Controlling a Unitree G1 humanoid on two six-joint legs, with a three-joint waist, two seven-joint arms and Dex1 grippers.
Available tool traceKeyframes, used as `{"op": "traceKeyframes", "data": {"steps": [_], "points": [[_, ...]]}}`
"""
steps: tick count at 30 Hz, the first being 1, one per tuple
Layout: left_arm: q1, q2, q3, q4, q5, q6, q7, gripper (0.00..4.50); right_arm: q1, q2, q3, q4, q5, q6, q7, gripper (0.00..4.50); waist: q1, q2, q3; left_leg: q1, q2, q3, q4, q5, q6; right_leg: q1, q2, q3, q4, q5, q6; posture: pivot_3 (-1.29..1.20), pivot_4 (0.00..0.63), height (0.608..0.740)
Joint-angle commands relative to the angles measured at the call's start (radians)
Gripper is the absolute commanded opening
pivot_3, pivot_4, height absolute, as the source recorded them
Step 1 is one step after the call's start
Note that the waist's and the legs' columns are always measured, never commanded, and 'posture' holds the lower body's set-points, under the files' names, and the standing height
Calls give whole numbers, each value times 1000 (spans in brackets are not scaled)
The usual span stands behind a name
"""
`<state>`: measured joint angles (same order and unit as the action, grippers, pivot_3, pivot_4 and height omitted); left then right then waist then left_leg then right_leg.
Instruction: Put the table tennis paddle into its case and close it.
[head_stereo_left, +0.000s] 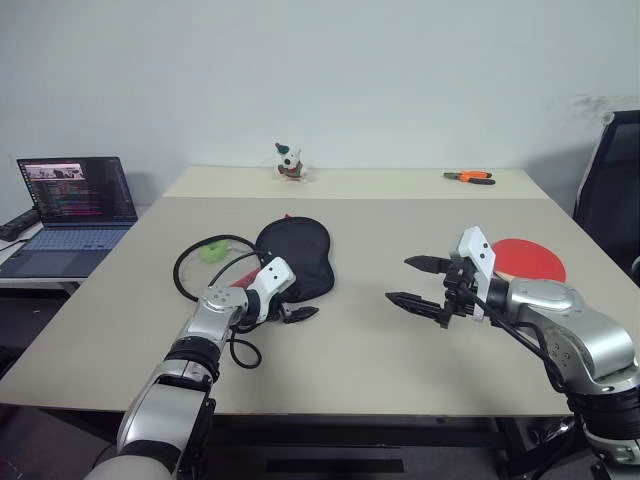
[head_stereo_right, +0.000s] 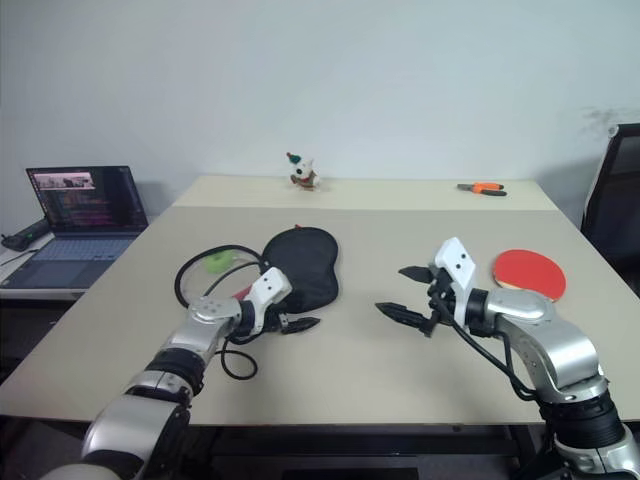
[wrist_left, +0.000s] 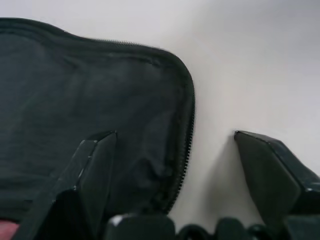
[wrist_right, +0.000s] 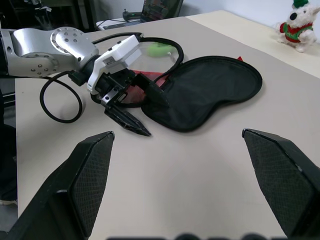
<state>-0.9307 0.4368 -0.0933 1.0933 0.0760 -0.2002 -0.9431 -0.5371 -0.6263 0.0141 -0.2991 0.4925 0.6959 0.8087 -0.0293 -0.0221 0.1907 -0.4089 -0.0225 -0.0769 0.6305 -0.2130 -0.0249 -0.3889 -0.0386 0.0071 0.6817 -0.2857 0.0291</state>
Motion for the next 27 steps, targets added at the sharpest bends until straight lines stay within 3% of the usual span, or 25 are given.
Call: {"op": "traceKeyframes", "data": {"steps": [1, 2, 5, 14, 23, 27], "points": [[-19, 10, 1, 52, 18, -4, 37, 3918, -15, -8, -18, -22, 5, -21, 6, 4500, 0, 0, 0, 0, 0, 0, 0, 0, 0, 0, 0, 0, 0, 0, 0, 0, 150, 740], [-17, 6, 1, 59, 16, -4, 27, 3918, -14, -9, -19, -24, 6, -20, 5, 4500, 0, 0, 0, 1, 0, 0, 0, 0, 0, 1, 0, 0, 0, 0, 0, 0, 150, 740], [-9, -3, -4, 67, 15, -7, -2, 3348, -11, -12, -23, -31, 8, -15, 1, 4500, 0, 0, 0, 2, 0, 0, 0, 0, 0, 2, 0, 0, 1, 0, 0, 0, 150, 740], [-4, -16, 15, 57, -13, 27, -78, 104, -8, -23, -30, -34, 10, -15, 0, 4500, 0, 0, -1, 4, 0, 1, 0, 0, 0, 4, 0, 1, 1, 0, 0, 0, 150, 740], [26, -26, 8, -7, -37, 43, -193, 21, -7, -25, -30, -34, 11, -16, 1, 4500, 0, 0, -1, 3, 0, 1, -1, 0, 0, 3, 0, 1, -1, 0, 0, 0, 150, 740], [63, -60, -36, -125, -62, 73, -340, 21, -8, -27, -31, -30, 11, -16, 2, 4500, 0, 0, -1, 3, 0, 1, -1, 0, 0, 3, 0, 1, -1, 0, 0, 0, 150, 740]]}}
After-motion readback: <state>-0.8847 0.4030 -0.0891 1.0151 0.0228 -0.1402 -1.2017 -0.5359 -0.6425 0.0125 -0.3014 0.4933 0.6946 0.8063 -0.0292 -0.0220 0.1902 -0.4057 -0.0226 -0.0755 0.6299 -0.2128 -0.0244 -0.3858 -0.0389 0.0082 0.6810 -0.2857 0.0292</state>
